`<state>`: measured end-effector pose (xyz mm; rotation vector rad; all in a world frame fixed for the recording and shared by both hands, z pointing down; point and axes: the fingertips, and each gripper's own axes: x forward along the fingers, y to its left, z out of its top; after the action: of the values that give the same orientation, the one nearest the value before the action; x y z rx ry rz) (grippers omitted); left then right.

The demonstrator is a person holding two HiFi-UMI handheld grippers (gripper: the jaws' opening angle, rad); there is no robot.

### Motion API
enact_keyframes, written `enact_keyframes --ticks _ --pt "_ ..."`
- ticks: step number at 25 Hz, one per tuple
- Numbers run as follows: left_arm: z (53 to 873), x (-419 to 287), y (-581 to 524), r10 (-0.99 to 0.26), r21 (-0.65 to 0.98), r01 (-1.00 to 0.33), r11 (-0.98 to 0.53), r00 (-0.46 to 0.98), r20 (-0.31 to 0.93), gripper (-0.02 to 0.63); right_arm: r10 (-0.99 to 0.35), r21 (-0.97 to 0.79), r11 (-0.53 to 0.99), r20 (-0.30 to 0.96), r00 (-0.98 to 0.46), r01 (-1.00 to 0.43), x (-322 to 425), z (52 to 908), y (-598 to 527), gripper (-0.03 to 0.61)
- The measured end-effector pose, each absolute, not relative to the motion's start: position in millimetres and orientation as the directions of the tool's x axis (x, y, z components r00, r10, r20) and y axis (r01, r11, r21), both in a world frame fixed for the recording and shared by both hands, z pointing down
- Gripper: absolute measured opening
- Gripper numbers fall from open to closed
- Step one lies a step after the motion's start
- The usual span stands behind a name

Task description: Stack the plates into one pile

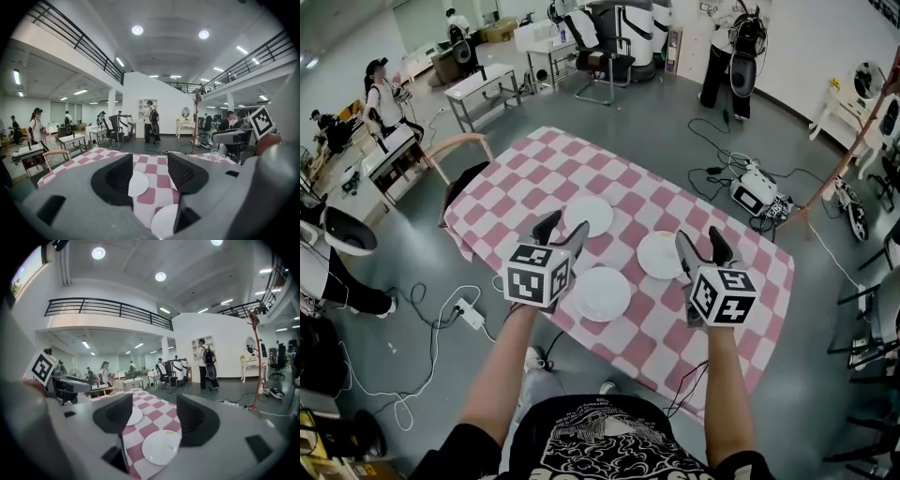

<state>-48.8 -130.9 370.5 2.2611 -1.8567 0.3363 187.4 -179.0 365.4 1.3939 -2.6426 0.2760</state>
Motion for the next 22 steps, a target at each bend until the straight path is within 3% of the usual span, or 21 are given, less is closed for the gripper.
enact_keyframes --ticks 8,22 --pt "381.6 -66.9 -181.8 -0.912 0.009 -0.956 -0.292 0.281 0.297 0.239 -0.851 -0.083 0.481 0.196 -0.488 -0.873 172.4 373.3 -205.0 0.288" --pt "381.3 -79.8 -250.8 -0.745 0.062 -0.794 -0.604 0.591 0.308 0.239 -0.962 -0.042 0.144 0.23 -0.15 -0.989 157.6 352.9 -194.7 0.288"
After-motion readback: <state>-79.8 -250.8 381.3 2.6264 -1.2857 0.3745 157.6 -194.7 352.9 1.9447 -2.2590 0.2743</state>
